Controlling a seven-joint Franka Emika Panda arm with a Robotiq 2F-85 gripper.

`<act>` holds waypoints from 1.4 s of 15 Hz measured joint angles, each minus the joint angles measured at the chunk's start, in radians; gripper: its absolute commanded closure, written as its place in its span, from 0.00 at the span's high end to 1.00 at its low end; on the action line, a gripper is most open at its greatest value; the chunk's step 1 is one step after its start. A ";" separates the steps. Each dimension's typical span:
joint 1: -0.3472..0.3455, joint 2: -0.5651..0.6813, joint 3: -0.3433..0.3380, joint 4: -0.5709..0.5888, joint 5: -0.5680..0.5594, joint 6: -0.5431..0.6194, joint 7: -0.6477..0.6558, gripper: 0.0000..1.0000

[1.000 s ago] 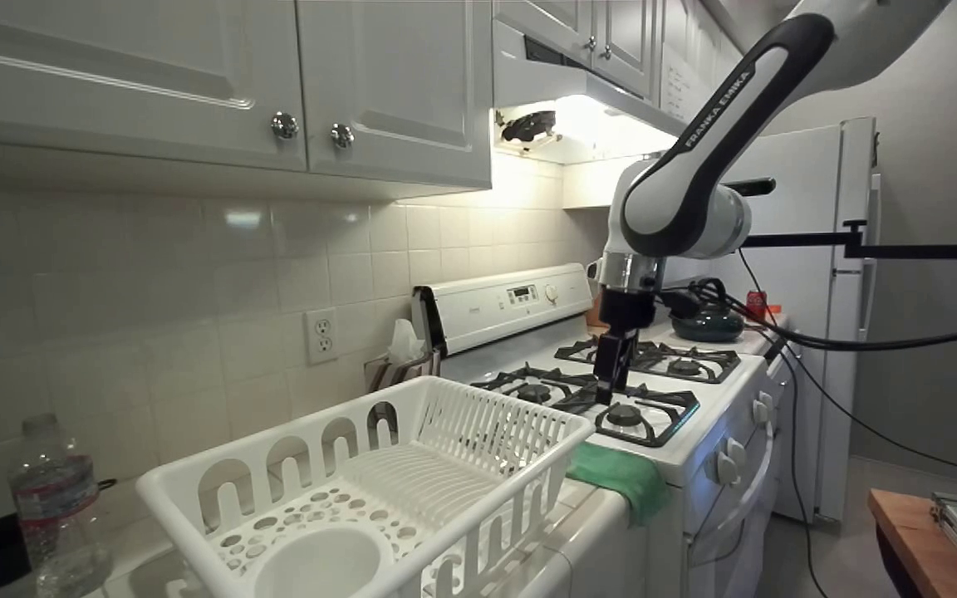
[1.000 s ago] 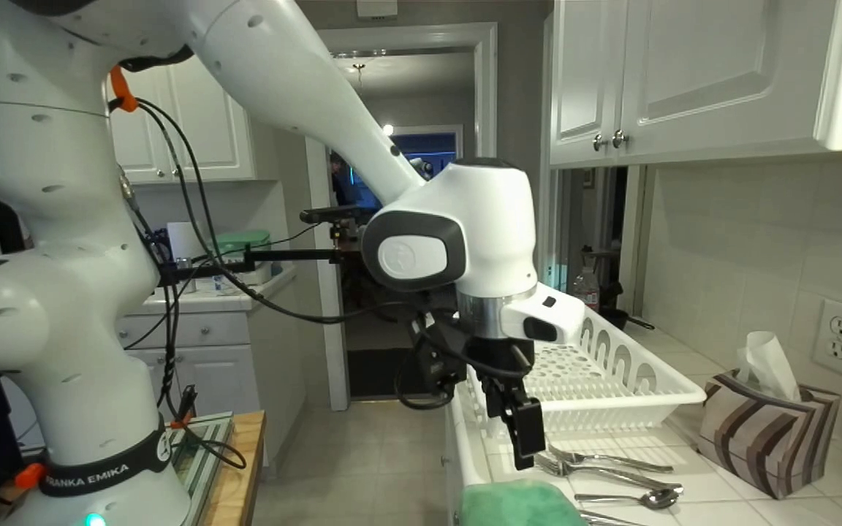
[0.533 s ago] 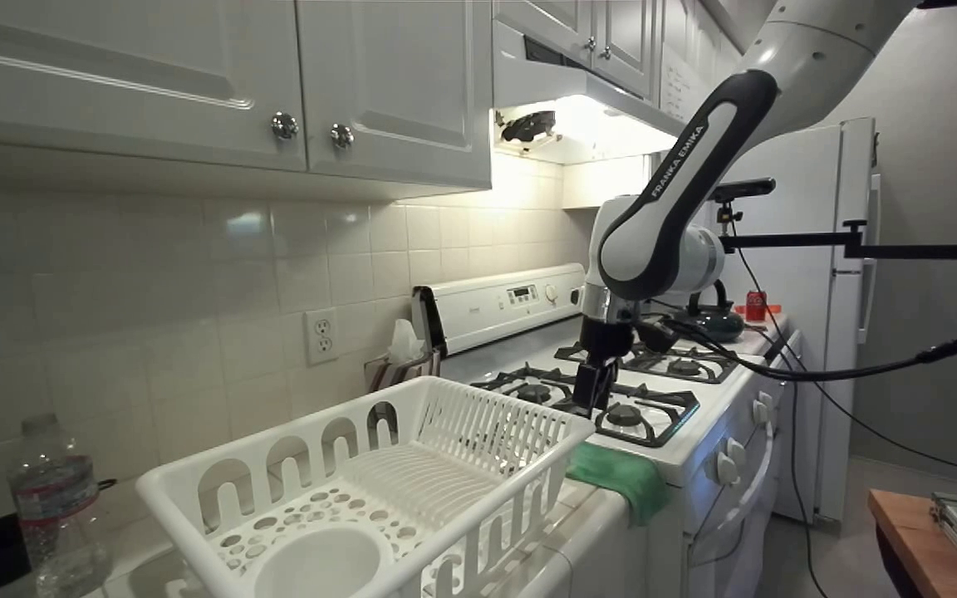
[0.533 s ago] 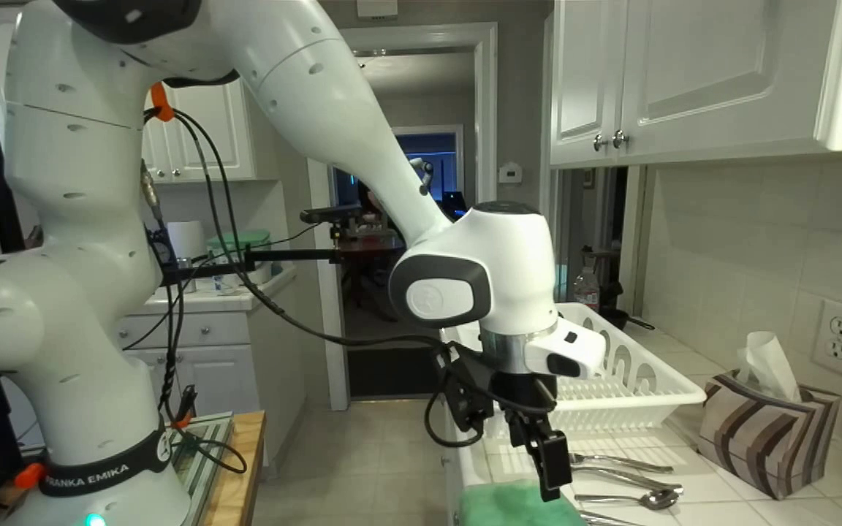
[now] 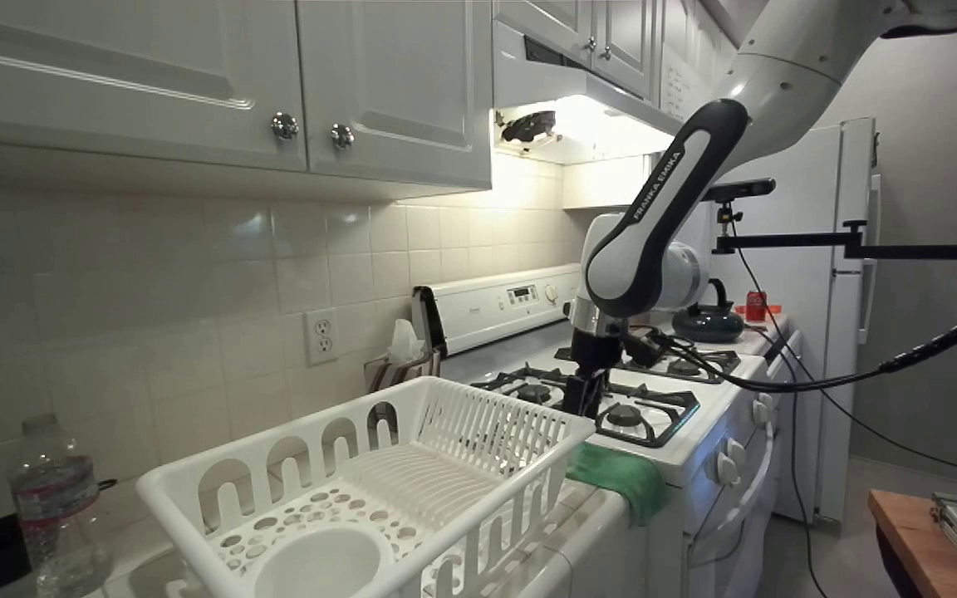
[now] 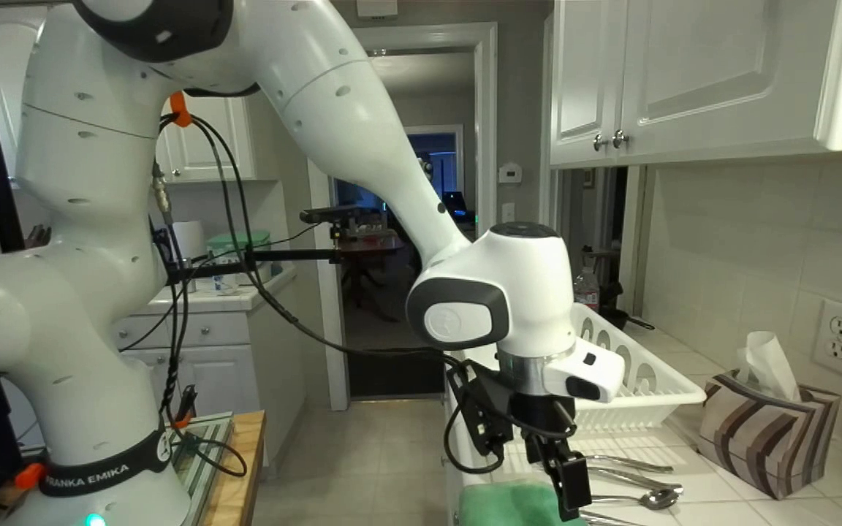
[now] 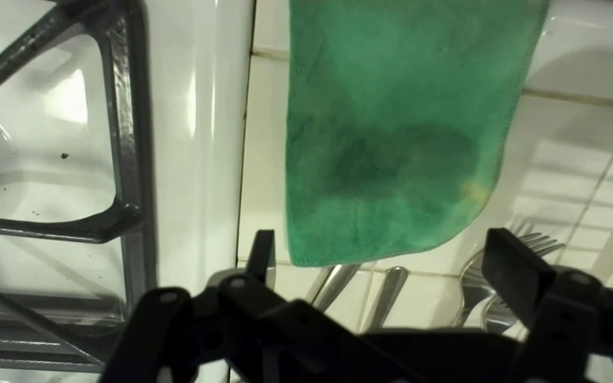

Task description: Hang the green towel on the edge of the dish rack

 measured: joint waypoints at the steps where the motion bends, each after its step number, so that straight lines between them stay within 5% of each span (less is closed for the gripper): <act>1: -0.006 0.012 0.009 0.006 0.000 0.010 -0.001 1.00; 6: -0.036 0.072 0.048 0.031 0.000 0.050 -0.002 1.00; 7: -0.040 0.082 0.052 0.035 0.000 0.053 -0.002 0.92; 8: -0.044 0.090 0.056 0.038 0.000 0.055 -0.002 0.74; 18: -0.064 0.115 0.061 0.064 -0.010 0.061 -0.002 0.02; 21: -0.064 0.113 0.060 0.066 -0.023 0.056 -0.001 0.00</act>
